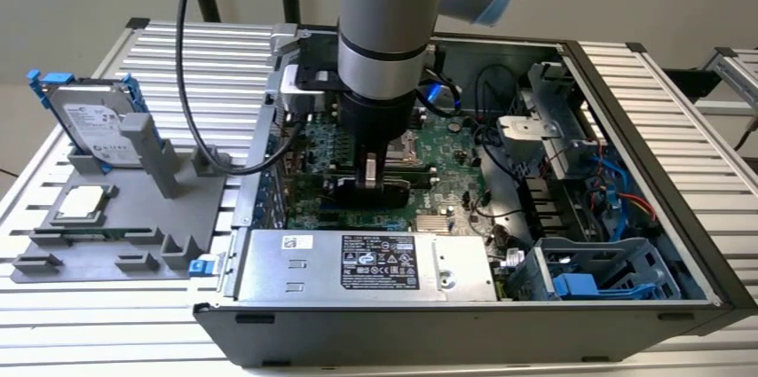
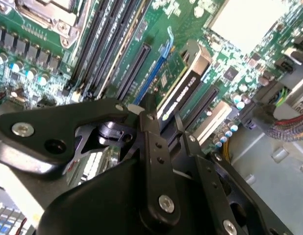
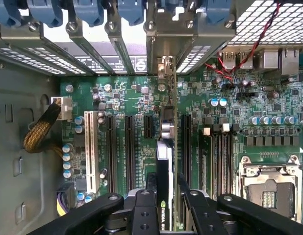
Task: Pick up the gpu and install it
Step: 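Insert the gpu into the slot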
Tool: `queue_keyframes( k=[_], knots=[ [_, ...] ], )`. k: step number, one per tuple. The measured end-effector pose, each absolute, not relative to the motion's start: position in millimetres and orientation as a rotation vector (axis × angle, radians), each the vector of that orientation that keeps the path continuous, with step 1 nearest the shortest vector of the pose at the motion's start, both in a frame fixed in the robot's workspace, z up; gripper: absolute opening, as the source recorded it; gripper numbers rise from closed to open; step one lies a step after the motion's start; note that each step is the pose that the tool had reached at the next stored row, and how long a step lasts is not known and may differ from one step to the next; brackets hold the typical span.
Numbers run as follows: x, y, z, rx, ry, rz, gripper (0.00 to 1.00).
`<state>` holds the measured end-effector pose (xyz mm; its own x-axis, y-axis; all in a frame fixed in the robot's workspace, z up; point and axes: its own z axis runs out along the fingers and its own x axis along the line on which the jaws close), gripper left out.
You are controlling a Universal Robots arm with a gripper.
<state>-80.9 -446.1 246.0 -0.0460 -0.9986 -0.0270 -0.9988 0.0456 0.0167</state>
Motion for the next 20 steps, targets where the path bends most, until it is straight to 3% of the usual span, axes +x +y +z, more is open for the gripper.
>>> queue_keyframes(
  k=[12,13,20],
  knots=[
    [-80.8,-446.1,239.6,-2.164,2.265,0.048,0.0],
    [-80.6,-445.7,238.3,-2.162,2.263,0.05,1.0],
    [-80.6,-446.1,244.1,-2.164,2.266,0.048,1.0]
  ],
)
